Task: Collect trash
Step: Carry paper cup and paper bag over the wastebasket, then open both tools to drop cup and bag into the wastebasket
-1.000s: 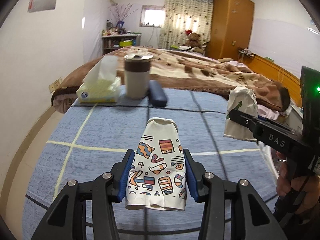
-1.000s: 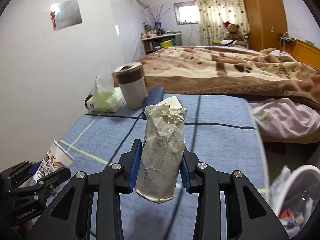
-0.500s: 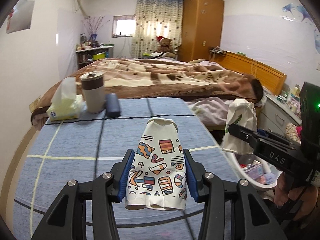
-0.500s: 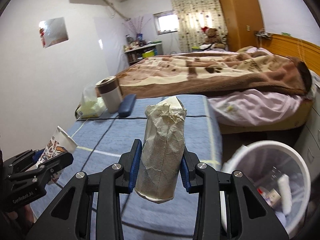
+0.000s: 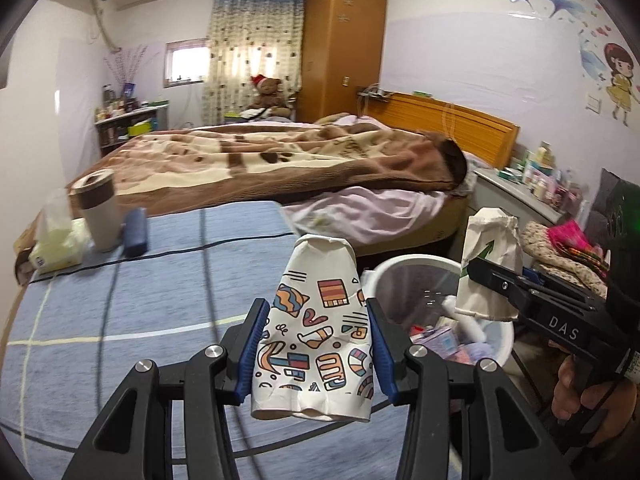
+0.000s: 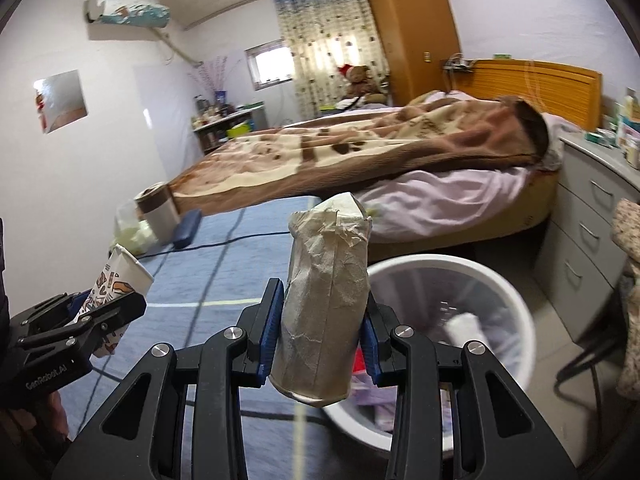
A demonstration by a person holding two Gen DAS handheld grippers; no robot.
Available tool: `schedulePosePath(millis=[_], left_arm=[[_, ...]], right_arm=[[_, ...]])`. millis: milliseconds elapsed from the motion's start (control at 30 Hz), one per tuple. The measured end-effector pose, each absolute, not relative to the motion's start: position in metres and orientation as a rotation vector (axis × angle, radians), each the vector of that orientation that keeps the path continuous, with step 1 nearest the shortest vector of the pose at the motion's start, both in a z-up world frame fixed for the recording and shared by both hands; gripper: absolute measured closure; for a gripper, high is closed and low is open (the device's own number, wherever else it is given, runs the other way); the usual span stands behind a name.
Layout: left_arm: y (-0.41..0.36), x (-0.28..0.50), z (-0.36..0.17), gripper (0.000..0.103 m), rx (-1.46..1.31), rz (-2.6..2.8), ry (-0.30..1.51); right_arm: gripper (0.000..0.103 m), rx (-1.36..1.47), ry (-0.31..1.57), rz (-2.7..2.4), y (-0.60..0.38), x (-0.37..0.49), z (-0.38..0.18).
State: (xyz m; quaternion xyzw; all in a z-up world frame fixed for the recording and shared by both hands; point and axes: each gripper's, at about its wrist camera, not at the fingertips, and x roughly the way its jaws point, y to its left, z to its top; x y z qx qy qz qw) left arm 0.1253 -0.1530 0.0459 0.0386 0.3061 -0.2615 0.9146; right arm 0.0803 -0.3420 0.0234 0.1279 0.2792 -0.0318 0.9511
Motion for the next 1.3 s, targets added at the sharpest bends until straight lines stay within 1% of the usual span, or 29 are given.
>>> schedulePosePath(millis=[233,500,767,933,1033,1067,1133,1167,1200,1233,1267,1300], left_arm=[[-0.200,0.128,0.040,0.055,0.100,-0.632,0.643],[-0.250,0.134,0.027,0.055,0.153,-0.715,0.666],[-0.277,0.144,0.008,0.055,0.187,-0.726,0.703],[-0.282,0.152,0.002,0.055,0.159,-0.754,0.734],[-0.286,0.155,0.000,0.055,0.155,-0.755,0.729],[-0.287,0.156,-0.001,0.053,0.151,-0.757,0.732],[-0.287,0.159,-0.002,0.047,0.148,-0.750,0.742],[-0.286,0.160,-0.003,0.044,0.146,-0.747,0.742],[-0.285,0.161,-0.003,0.042,0.148,-0.735,0.740],[-0.284,0.161,-0.003,0.041,0.151,-0.728,0.737],[-0.282,0.161,-0.003,0.040,0.152,-0.721,0.737],[-0.281,0.161,-0.003,0.039,0.152,-0.721,0.739]], right_arm=[[0.067,0.288,0.574,-0.154,-0.375,0.069,0.017],[0.067,0.291,0.634,-0.219,-0.399,0.069,0.001],[0.066,0.305,0.687,-0.243,-0.418,0.071,-0.013],[0.066,0.311,0.717,-0.245,-0.424,0.078,-0.020],[0.062,0.294,0.731,-0.251,-0.424,0.083,-0.024],[0.057,0.296,0.735,-0.255,-0.425,0.085,-0.024],[0.056,0.318,0.749,-0.254,-0.428,0.087,-0.027],[0.053,0.323,0.750,-0.253,-0.429,0.087,-0.028],[0.045,0.325,0.753,-0.257,-0.429,0.087,-0.029],[0.042,0.323,0.754,-0.261,-0.429,0.086,-0.029],[0.039,0.324,0.753,-0.267,-0.429,0.085,-0.029],[0.039,0.326,0.751,-0.265,-0.428,0.085,-0.029]])
